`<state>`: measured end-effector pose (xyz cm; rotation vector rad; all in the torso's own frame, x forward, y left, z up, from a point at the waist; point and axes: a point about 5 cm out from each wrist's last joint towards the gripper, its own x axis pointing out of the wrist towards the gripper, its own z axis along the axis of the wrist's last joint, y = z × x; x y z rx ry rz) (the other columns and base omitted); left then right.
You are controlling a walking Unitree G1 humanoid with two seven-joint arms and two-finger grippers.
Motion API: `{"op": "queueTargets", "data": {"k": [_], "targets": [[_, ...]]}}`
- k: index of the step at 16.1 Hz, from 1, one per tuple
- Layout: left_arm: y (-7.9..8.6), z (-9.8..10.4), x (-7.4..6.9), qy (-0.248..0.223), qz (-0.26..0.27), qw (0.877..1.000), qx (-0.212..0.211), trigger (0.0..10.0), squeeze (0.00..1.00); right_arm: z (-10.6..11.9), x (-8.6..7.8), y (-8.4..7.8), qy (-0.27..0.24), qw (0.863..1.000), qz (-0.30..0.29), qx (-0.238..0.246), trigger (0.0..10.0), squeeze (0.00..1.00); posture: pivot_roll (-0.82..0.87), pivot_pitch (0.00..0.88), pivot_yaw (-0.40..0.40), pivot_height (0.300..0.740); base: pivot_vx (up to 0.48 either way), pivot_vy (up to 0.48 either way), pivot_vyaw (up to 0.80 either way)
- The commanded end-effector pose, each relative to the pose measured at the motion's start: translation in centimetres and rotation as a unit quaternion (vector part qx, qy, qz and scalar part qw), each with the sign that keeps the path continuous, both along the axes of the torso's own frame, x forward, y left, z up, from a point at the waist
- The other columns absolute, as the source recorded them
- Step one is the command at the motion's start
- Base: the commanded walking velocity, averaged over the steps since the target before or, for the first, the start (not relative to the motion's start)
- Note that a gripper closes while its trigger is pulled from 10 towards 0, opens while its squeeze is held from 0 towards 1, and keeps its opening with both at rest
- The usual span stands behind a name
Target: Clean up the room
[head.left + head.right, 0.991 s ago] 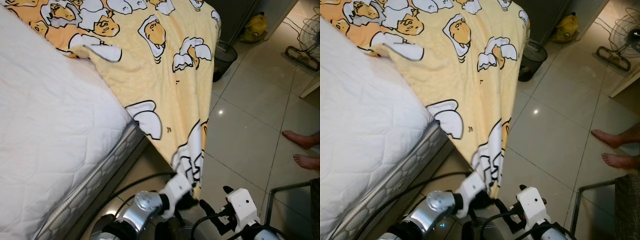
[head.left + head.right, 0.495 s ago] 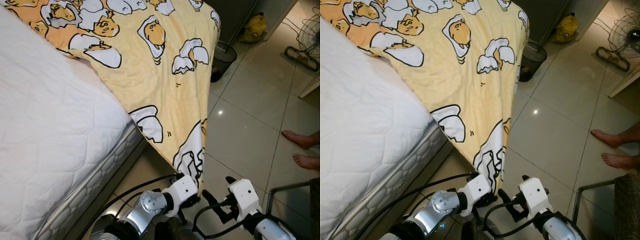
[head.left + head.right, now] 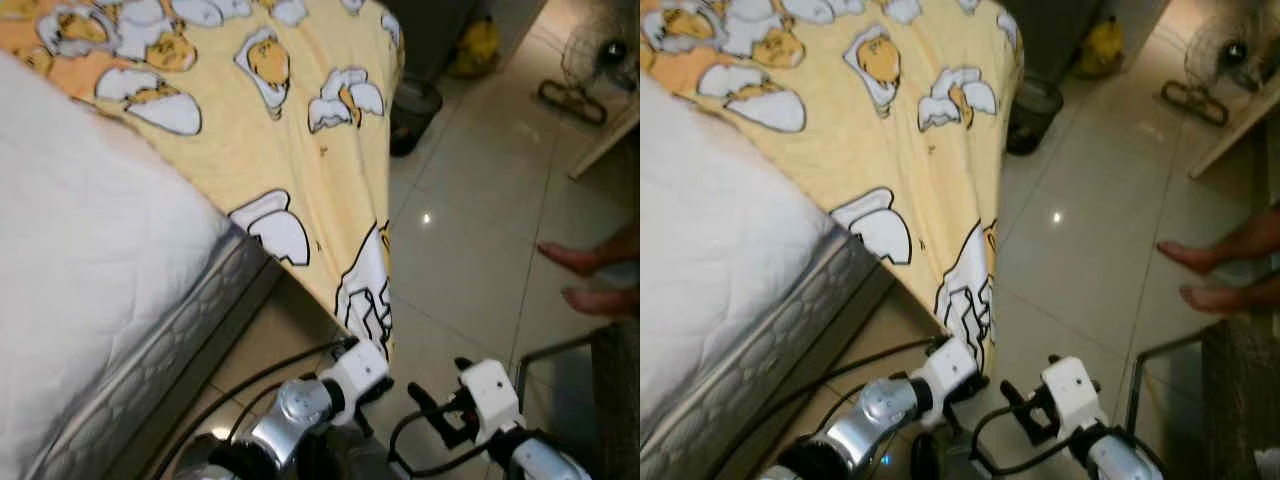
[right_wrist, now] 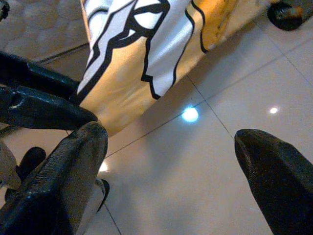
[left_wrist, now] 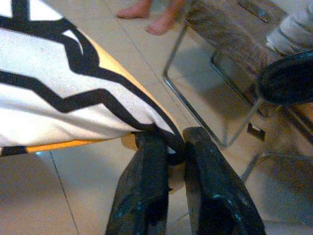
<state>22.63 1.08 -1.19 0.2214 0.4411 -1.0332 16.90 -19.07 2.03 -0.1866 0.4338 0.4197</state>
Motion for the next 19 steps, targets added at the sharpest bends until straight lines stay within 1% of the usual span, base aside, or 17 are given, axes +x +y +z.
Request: {"op": "queueTargets", "data": {"k": [1, 3, 5, 7, 8, 9, 10, 11, 12, 13, 14, 15, 16, 17, 18, 19], "targets": [[-5.3, 0.6, -3.2, 0.043, -0.011, 0.996, -0.08, 10.0, 1.0, 0.0, 0.0, -0.3, 0.001, 1.0, -0.007, 0.0, 10.0, 0.0, -0.16, 0.197, -0.189, 0.722, 0.0, 0.0, 0.0], [-5.1, 0.6, -3.0, 0.032, -0.002, 0.997, -0.072, 10.0, 1.0, 0.0, 0.1, -0.2, 0.001, 1.0, -0.007, 0.0, 10.0, 0.0, -0.16, 0.194, -0.188, 0.722, 0.0, 0.0, 0.0], [-5.1, 1.1, -2.5, 0.027, 0.018, 0.996, -0.084, 10.0, 1.0, -0.1, 0.1, -0.2, -0.001, 1.0, -0.009, 0.0, 10.0, 0.0, -0.16, 0.188, -0.187, 0.722, 0.0, 0.0, 0.0], [-5.1, 1.2, -2.4, 0.033, 0.024, 0.995, -0.094, 10.0, 1.0, -0.2, 0.2, -0.2, -0.002, 1.0, -0.009, 0.0, 10.0, 0.0, -0.15, 0.179, -0.184, 0.722, 0.0, 0.0, 0.0], [-4.4, 1.4, -2.0, 0.022, 0.044, 0.994, -0.098, 10.0, 1.0, 0.0, 0.6, -0.3, -0.013, 1.0, -0.016, -0.001, 10.0, 0.0, -0.15, 0.167, -0.178, 0.722, 0.0, 0.0, 0.0], [-3.0, 1.8, -0.7, 0.004, 0.099, 0.99, -0.103, 10.0, 1.0, 0.5, 1.4, -0.4, -0.033, 0.999, -0.032, -0.001, 10.0, 0.0, -0.14, 0.155, -0.171, 0.722, 0.0, 0.0, 0.0], [-1.2, 2.3, 0.7, -0.021, 0.152, 0.982, -0.107, 10.0, 1.0, 1.3, 2.2, -0.5, -0.058, 0.997, -0.049, 0.001, 10.0, 0.0, -0.13, 0.139, -0.159, 0.722, 0.0, 0.0, 0.0], [1.1, 3.2, 2.2, -0.058, 0.212, 0.969, -0.11, 10.0, 1.0, 2.1, 3.1, -0.6, -0.086, 0.994, -0.066, 0.004, 10.0, 0.0, -0.12, 0.123, -0.15, 0.722, 0.0, 0.0, 0.0], [3.0, 4.1, 3.3, -0.087, 0.263, 0.955, -0.111, 10.0, 1.0, 2.6, 4.0, -0.5, -0.102, 0.992, -0.08, 0.008, 10.0, 0.0, -0.11, 0.105, -0.141, 0.722, 0.0, 0.0, 0.0], [4.2, 4.6, 4.1, -0.104, 0.292, 0.944, -0.111, 10.0, 1.0, 3.0, 4.6, -0.3, -0.113, 0.99, -0.088, 0.014, 10.0, 0.0, -0.1, 0.09, -0.131, 0.722, 0.0, 0.0, 0.0], [6.2, 5.6, 5.3, -0.126, 0.347, 0.923, -0.113, 10.0, 1.0, 3.6, 5.7, 0.0, -0.132, 0.986, -0.098, 0.025, 10.0, 0.0, -0.08, 0.069, -0.119, 0.722, 0.0, 0.0, 0.0], [9.3, 7.5, 6.7, -0.16, 0.428, 0.882, -0.118, 10.0, 1.0, 4.6, 7.2, 0.4, -0.161, 0.98, -0.109, 0.034, 10.0, 0.0, -0.07, 0.021, -0.095, 0.722, 0.0, 0.0, 0.0], [11.6, 9.2, 7.5, -0.193, 0.48, 0.847, -0.125, 10.0, 1.0, 5.6, 8.5, 0.5, -0.187, 0.973, -0.13, 0.047, 10.0, 0.0, -0.05, 0.0, -0.076, 0.722, 0.0, 0.0, 0.0], [12.2, 9.9, 7.5, -0.209, 0.487, 0.838, -0.128, 10.0, 1.0, 5.9, 8.9, 0.4, -0.197, 0.969, -0.14, 0.052, 10.0, 0.0, -0.04, 0.0, -0.073, 0.722, 0.0, 0.0, 0.0], [13.5, 11.3, 6.8, -0.233, 0.499, 0.822, -0.147, 10.0, 1.0, 6.4, 9.0, -0.1, -0.213, 0.96, -0.174, 0.06, 10.0, 0.0, -0.04, 0.0, -0.063, 0.722, 0.0, 0.0, 0.0], [14.0, 11.9, 6.1, -0.246, 0.489, 0.824, -0.147, 10.0, 1.0, 6.0, 8.3, -1.2, -0.211, 0.952, -0.214, 0.056, 10.0, 0.0, -0.03, 0.0, -0.065, 0.722, 0.292, -0.379, 0.0]]}}
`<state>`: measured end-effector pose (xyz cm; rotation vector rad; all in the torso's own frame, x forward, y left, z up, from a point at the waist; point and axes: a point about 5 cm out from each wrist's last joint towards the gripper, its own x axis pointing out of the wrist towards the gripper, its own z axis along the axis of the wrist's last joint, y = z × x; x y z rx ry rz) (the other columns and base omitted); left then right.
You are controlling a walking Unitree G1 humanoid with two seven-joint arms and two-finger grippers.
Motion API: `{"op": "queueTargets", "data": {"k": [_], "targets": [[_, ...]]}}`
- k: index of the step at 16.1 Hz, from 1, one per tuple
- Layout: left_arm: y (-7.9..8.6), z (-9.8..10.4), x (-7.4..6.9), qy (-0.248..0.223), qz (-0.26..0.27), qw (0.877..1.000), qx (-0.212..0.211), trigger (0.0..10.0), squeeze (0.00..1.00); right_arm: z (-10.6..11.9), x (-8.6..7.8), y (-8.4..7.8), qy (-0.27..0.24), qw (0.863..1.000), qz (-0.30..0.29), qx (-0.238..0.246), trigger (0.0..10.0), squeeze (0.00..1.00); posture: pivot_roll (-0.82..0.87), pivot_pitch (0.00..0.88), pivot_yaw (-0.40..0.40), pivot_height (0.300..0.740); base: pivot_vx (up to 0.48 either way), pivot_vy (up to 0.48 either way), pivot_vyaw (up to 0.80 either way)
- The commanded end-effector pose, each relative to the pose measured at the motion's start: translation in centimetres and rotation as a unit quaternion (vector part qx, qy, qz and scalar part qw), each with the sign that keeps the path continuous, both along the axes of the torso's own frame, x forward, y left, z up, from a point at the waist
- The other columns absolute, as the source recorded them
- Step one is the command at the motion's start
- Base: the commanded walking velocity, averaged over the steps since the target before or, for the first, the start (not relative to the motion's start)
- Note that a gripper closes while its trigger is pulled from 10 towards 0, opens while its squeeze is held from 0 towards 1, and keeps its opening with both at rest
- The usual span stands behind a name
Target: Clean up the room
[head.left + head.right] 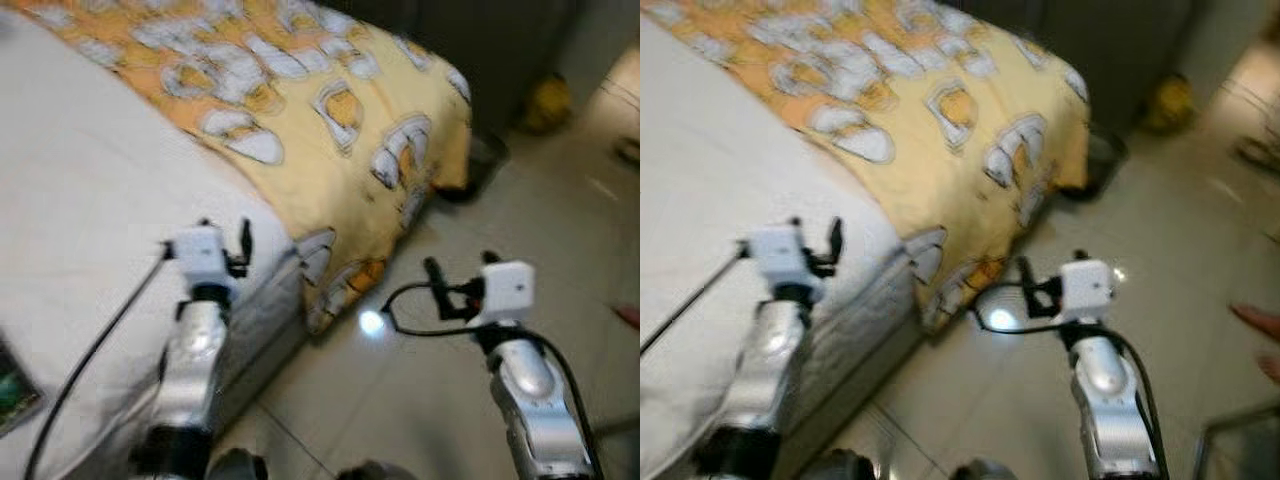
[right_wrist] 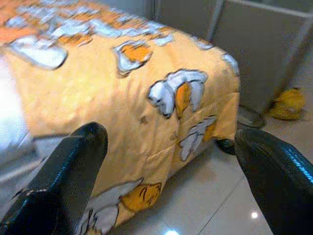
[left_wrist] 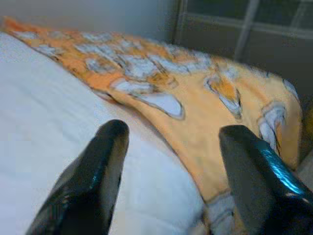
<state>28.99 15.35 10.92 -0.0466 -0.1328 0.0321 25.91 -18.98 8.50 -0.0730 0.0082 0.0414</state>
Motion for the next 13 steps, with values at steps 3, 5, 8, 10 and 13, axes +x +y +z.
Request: {"op": "queueTargets", "data": {"k": [3, 5, 8, 10, 13], "targets": [[-1.3, -1.0, -0.6, 0.03, -0.022, 0.998, 0.048, 10.0, 0.0, -1.5, -2.0, -2.0, 0.023, 0.997, -0.067, 0.006, 10.0, 1.0, -0.04, 0.0, -0.054, 0.722, 0.0, -0.425, 0.0], [-2.3, -1.9, 0.3, 0.073, -0.011, 0.997, 0.035, 10.0, 0.0, -2.1, -1.0, -0.6, 0.028, 0.999, -0.027, -0.002, 10.0, 1.0, -0.05, 0.0, -0.055, 0.722, 0.0, -0.454, 0.0], [-2.1, -3.0, 1.3, 0.113, -0.015, 0.991, 0.068, 10.0, 0.0, -2.1, 0.0, -0.2, 0.031, 0.999, -0.001, -0.032, 10.0, 0.0, -0.05, 0.0, -0.057, 0.722, 0.0, -0.303, 0.0], [-1.7, -2.5, 2.0, 0.109, -0.022, 0.99, 0.093, 10.0, 0.0, -1.9, 0.7, 0.2, 0.031, 0.999, 0.01, -0.027, 10.0, 0.0, -0.05, 0.0, -0.048, 0.722, 0.0, -0.24, 0.34], [-1.6, -2.1, 2.6, 0.107, -0.016, 0.988, 0.107, 10.0, 0.0, -2.0, 1.3, 0.9, 0.027, 0.999, 0.014, -0.011, 10.0, 0.0, -0.04, 0.0, -0.039, 0.722, 0.0, -0.456, 0.66]]}}
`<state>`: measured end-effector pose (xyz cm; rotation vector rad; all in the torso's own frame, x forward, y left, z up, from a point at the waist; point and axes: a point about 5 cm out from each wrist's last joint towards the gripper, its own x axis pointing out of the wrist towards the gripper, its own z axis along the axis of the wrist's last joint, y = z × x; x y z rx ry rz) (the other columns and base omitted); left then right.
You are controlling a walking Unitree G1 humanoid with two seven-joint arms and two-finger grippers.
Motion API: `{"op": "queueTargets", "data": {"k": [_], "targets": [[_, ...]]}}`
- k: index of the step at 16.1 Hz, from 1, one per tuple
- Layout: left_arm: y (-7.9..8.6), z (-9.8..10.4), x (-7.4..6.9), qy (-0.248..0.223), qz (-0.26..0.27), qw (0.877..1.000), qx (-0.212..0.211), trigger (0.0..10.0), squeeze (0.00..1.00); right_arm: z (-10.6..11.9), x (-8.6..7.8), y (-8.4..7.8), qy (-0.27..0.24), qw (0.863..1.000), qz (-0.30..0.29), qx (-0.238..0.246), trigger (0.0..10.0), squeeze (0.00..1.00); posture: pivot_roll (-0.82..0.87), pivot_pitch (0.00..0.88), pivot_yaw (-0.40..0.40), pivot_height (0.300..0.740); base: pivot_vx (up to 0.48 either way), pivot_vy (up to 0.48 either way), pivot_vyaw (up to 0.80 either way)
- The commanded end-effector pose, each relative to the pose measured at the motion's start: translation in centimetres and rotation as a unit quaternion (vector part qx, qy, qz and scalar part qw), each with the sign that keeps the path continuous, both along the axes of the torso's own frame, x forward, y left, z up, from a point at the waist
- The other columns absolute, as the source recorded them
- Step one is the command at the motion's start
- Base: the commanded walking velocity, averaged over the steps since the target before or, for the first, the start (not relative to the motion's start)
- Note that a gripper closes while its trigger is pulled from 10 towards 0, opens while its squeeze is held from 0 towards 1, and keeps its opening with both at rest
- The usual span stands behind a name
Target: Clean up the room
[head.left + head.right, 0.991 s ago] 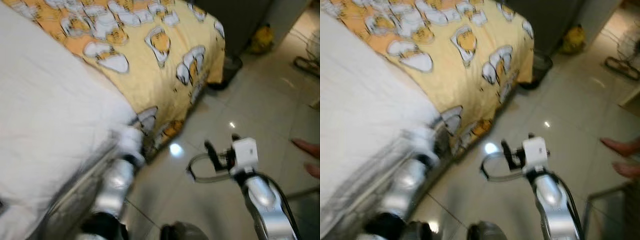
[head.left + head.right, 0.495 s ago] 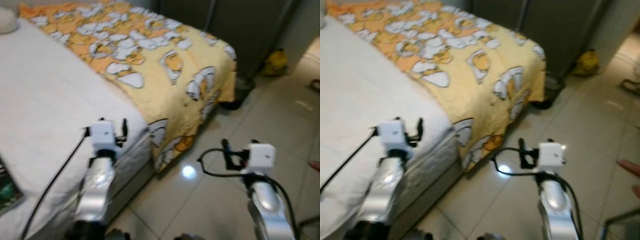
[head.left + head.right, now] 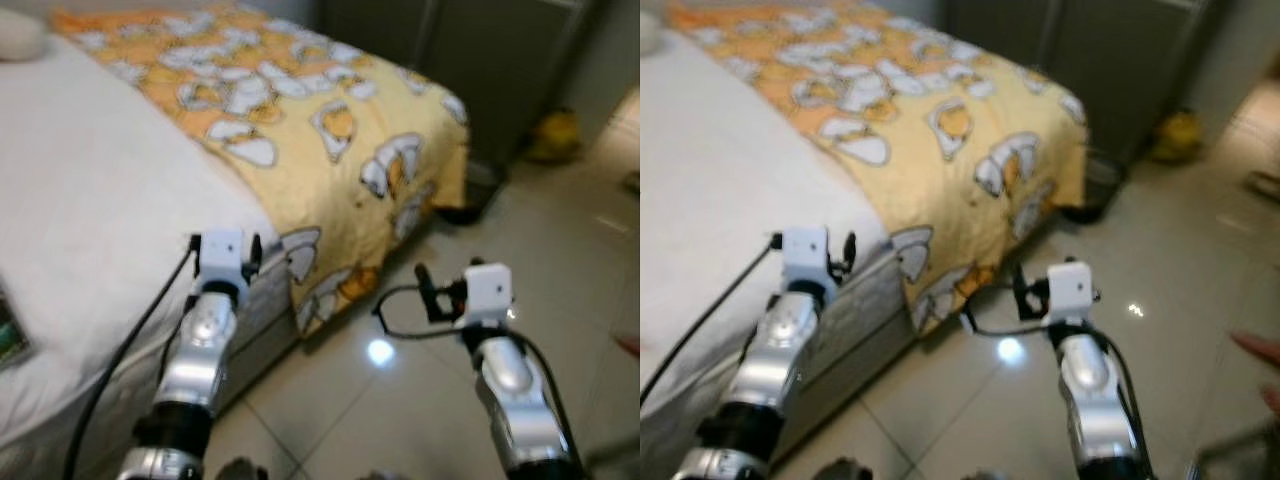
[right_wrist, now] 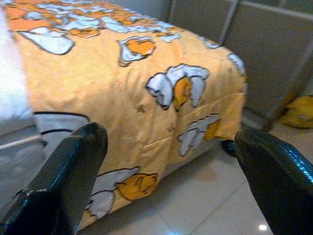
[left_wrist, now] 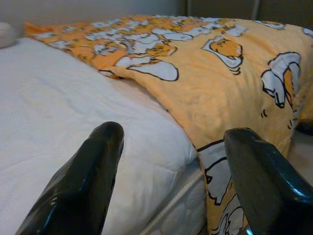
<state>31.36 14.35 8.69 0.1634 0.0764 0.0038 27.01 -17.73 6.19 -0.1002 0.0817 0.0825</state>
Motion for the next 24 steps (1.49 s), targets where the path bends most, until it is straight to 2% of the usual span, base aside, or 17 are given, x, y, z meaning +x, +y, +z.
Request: {"op": "queueTargets", "data": {"k": [1, 3, 4, 5, 6, 7, 8, 10, 13, 20, 24], "targets": [[-0.7, 0.1, 0.1, 0.002, -0.007, 1.0, 0.006, 10.0, 0.0, 0.3, 0.2, -0.1, -0.01, 1.0, -0.004, 0.009, 10.0, 0.0, -0.04, 0.0, -0.037, 0.722, 0.0, -0.454, 0.63], [-0.4, -0.9, -1.0, 0.013, -0.002, 1.0, -0.003, 10.0, 0.0, -0.1, -0.4, 0.0, -0.005, 1.0, -0.001, 0.013, 10.0, 0.0, -0.04, 0.0, -0.039, 0.722, 0.0, -0.454, 0.63], [-0.2, -1.7, -1.8, 0.032, 0.012, 0.999, -0.022, 10.0, 0.0, -0.4, -0.9, -0.1, 0.001, 1.0, 0.002, 0.011, 10.0, 0.0, -0.05, 0.0, -0.037, 0.722, 0.0, -0.454, 0.63], [-0.6, -2.1, -2.6, 0.042, 0.017, 0.999, -0.028, 10.0, 0.0, -0.8, -1.4, -0.4, 0.009, 1.0, 0.003, 0.009, 10.0, 0.0, -0.05, 0.0, -0.041, 0.722, 0.0, -0.454, 0.63], [-1.5, -2.1, -2.5, 0.046, 0.007, 0.999, -0.02, 10.0, 0.0, -1.1, -1.4, -0.6, 0.014, 1.0, -0.001, 0.01, 10.0, 0.0, -0.04, 0.0, -0.045, 0.722, 0.0, -0.454, 0.63], [-2.4, -1.3, -1.7, 0.027, -0.016, 0.999, 0.005, 10.0, 0.0, -1.2, -1.2, -0.7, 0.016, 1.0, -0.002, 0.01, 10.0, 0.0, -0.04, 0.0, -0.043, 0.722, 0.0, -0.386, 0.63], [-2.6, -1.0, -1.3, 0.028, -0.027, 0.999, 0.016, 10.0, 0.0, -1.3, -1.1, -0.8, 0.016, 1.0, -0.002, 0.009, 10.0, 0.0, -0.04, 0.0, -0.041, 0.722, 0.0, 0.0, 0.63], [-2.2, -0.6, -0.9, 0.014, -0.032, 0.999, 0.04, 10.0, 0.0, -1.4, -0.8, -1.0, 0.016, 1.0, -0.004, 0.006, 10.0, 0.0, -0.04, 0.0, -0.037, 0.722, 0.0, -0.234, 0.63], [-2.0, -0.5, -0.5, 0.018, -0.034, 0.999, 0.038, 10.0, 0.0, -1.4, -0.7, -0.6, 0.013, 1.0, -0.003, 0.007, 10.0, 0.0, -0.04, 0.0, -0.024, 0.722, 0.0, -0.449, 0.62], [-2.7, -0.9, -0.9, 0.017, -0.067, 0.995, 0.067, 10.0, 0.0, -2.4, -1.4, -0.7, 0.026, 1.0, -0.01, 0.002, 10.0, 0.0, -0.02, 0.0, -0.031, 0.722, 0.215, -0.408, 0.58], [-2.5, -0.6, -0.8, 0.01, -0.06, 0.996, 0.069, 10.0, 0.0, -2.6, -1.5, -0.6, 0.03, 0.999, -0.01, 0.006, 10.0, 0.0, -0.01, 0.0, -0.038, 0.722, 0.067, -0.099, 0.0]]}}
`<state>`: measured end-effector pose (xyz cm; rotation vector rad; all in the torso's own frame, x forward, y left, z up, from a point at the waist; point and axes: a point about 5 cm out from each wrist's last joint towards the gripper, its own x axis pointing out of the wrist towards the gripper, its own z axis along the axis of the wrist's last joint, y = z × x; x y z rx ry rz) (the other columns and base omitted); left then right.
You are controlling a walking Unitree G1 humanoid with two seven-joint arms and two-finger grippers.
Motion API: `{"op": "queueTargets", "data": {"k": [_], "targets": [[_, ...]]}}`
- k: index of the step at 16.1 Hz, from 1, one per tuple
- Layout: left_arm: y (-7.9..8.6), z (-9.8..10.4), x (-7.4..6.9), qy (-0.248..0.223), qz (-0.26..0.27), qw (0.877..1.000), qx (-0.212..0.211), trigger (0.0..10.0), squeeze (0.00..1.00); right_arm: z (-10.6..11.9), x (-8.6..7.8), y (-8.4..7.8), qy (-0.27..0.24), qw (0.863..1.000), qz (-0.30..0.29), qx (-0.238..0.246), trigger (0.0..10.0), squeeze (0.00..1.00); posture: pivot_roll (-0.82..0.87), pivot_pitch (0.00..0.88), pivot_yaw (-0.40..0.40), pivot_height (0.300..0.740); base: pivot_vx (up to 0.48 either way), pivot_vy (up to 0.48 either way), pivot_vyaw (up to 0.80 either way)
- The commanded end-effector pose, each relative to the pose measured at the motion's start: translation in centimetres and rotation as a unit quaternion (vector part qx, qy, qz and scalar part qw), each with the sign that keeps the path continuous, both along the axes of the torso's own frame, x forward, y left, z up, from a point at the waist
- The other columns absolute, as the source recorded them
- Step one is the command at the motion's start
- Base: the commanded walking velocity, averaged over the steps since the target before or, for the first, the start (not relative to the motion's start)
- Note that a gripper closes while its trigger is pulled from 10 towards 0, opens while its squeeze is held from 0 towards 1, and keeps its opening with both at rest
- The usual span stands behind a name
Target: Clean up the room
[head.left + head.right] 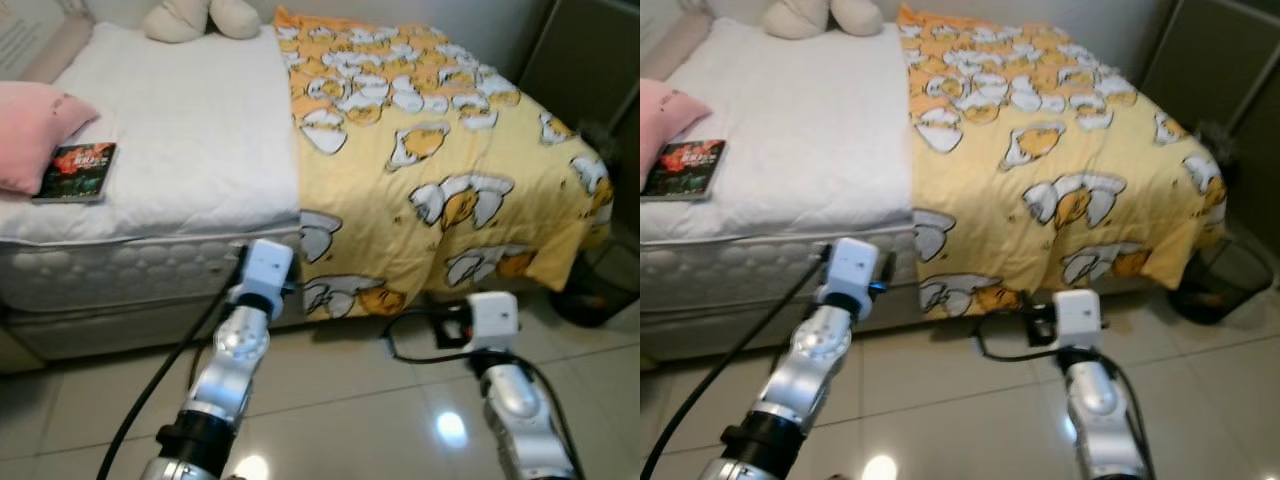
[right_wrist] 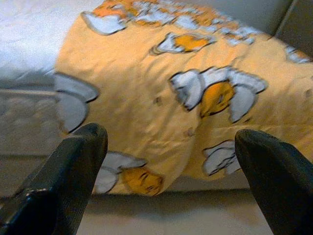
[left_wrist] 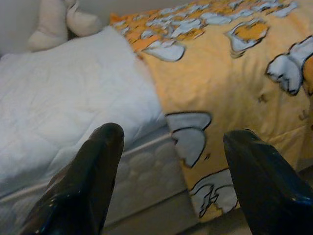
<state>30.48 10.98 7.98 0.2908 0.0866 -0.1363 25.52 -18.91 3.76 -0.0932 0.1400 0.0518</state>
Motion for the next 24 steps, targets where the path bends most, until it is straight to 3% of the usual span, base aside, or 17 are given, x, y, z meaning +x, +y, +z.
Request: {"op": "queueTargets", "data": {"k": [1, 4, 8, 13, 15, 21, 24], "targets": [[0.9, 0.2, 0.1, -0.005, 0.009, 1.0, 0.012, 10.0, 0.0, -0.1, 0.0, 0.6, 0.002, 1.0, 0.009, 0.004, 10.0, 0.0, -0.01, 0.0, -0.038, 0.722, 0.0, 0.0, 0.0], [1.3, 0.6, 0.0, -0.014, 0.02, 0.999, -0.029, 10.0, 0.0, -0.1, 0.1, 0.9, 0.0, 1.0, 0.014, 0.005, 10.0, 0.0, -0.01, 0.007, -0.045, 0.722, 0.315, 0.0, 0.0], [1.1, 0.2, -0.3, -0.006, 0.018, 0.999, -0.033, 10.0, 0.0, 0.0, -0.2, 0.4, -0.001, 1.0, 0.022, 0.001, 10.0, 0.0, -0.01, 0.022, -0.052, 0.722, 0.472, 0.0, 0.0], [-0.6, -0.1, -0.3, 0.008, -0.011, 0.999, -0.036, 10.0, 0.0, 0.1, -0.2, 0.2, 0.001, 1.0, 0.025, 0.001, 10.0, 0.0, -0.02, 0.034, -0.058, 0.722, 0.377, 0.0, 0.71], [-0.5, -0.1, -0.6, 0.01, -0.015, 0.997, -0.075, 10.0, 0.0, 0.1, -0.3, 0.0, 0.003, 1.0, 0.02, 0.004, 10.0, 0.0, -0.03, 0.035, -0.055, 0.722, 0.0, -0.221, 0.66], [-0.9, -0.3, -0.3, 0.008, -0.02, 0.999, -0.034, 10.0, 0.0, 0.0, -0.1, 0.1, 0.004, 1.0, 0.016, 0.007, 10.0, 0.0, -0.04, 0.01, -0.031, 0.722, 0.0, -0.479, 0.65], [-0.5, -0.8, -0.2, 0.025, -0.025, 0.999, -0.039, 10.0, 0.0, 0.1, 0.1, 0.1, 0.001, 1.0, 0.012, 0.009, 10.0, 0.0, -0.05, 0.0, -0.012, 0.722, 0.0, -0.458, 0.64]]}}
